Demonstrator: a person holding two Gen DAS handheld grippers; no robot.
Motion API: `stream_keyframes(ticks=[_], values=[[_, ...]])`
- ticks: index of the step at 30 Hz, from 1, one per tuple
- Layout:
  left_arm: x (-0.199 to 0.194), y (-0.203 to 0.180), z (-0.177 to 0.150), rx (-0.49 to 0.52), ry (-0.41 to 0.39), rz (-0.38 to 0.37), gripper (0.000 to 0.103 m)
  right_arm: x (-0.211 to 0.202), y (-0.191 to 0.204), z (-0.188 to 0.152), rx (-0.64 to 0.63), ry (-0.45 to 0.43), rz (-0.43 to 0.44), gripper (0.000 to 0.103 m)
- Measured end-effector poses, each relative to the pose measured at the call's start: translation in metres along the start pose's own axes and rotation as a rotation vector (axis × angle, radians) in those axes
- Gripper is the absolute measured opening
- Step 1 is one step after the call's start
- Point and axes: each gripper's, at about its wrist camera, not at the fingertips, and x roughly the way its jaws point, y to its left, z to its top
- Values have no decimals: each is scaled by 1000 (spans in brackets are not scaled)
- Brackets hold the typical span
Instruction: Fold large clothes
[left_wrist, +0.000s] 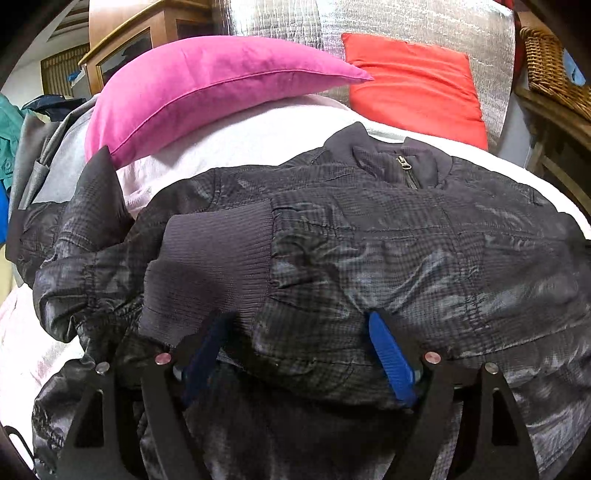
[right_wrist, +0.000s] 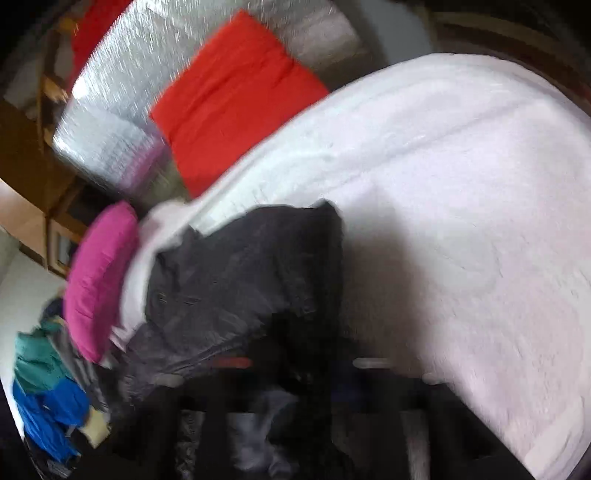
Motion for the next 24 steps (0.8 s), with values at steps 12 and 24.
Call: stream_keyframes(ticks=[12, 24], values=[[0, 0, -1, -1, -11, 3, 82, -58, 88, -63, -355, -263, -217, 73], [-45, 47, 13, -102, -5, -92, 84, -75, 125, -124, -389, -188, -139, 74]])
